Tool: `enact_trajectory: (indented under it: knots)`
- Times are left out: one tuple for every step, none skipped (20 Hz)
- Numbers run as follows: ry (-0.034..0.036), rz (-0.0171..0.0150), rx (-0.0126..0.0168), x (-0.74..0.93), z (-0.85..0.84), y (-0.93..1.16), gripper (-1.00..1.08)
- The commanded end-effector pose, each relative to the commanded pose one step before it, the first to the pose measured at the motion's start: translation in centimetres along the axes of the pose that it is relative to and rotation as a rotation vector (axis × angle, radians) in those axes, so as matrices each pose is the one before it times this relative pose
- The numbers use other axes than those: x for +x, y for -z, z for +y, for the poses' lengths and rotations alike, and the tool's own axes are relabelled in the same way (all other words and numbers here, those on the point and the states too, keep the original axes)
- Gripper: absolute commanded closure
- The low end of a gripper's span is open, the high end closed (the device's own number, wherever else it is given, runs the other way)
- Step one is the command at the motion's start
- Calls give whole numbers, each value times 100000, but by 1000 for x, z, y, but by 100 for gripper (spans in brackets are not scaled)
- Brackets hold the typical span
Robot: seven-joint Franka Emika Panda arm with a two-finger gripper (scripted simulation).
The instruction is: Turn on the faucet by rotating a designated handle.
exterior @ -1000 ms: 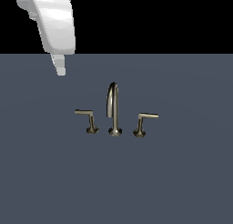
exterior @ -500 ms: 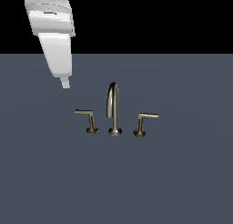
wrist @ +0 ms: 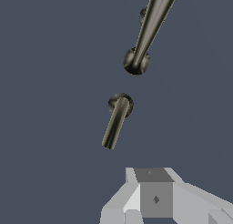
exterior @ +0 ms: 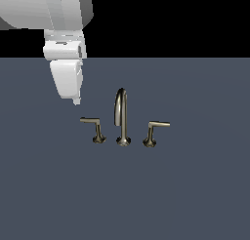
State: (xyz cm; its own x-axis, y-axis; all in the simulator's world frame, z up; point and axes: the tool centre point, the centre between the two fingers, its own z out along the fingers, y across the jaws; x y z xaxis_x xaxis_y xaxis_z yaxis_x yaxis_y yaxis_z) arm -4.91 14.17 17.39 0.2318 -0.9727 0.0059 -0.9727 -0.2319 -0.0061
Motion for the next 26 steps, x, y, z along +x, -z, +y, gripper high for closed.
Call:
enact_trajectory:
  knots:
    - [-4542,38,-90,275,-912,-1172,108]
    - [-1898,5,-53,116,-384,-485,108]
    - [-1956,6,-55,120,-397,-499,108]
    - [-1967,7,-55,122,-400,-500,108]
    - [-1933,5,-53,120,-394,-489,108]
    - [-1894,3,-50,118,-387,-477,108]
    - [-1846,2,-48,115,-378,-463,108]
    - [-1790,0,-45,111,-367,-448,108]
    - [-1733,-4,-42,108,-356,-431,108]
    - [-1673,-10,-39,104,-345,-413,108]
    - [-1607,-17,-36,100,-333,-393,108]
    - [-1534,-22,-33,95,-319,-372,108]
    - [-1450,-25,-30,89,-303,-349,108]
    - [-1353,-27,-27,83,-283,-324,108]
    - [-1244,-30,-25,77,-261,-296,108]
    - [-1130,-33,-22,70,-238,-266,108]
    - [-1007,-37,-19,61,-213,-234,108]
    - [-883,-41,-16,54,-188,-201,108]
    - [-752,-46,-14,44,-162,-168,108]
    - [-623,-48,-11,38,-135,-134,108]
    - [-486,-47,-9,28,-107,-101,108]
    - [-350,-41,-7,21,-78,-69,108]
    - [-205,-28,-4,12,-46,-40,108]
    - [-68,-10,-1,5,-15,-12,108]
    - [0,0,0,0,0,0,108]
    - [0,0,0,0,0,0,108]
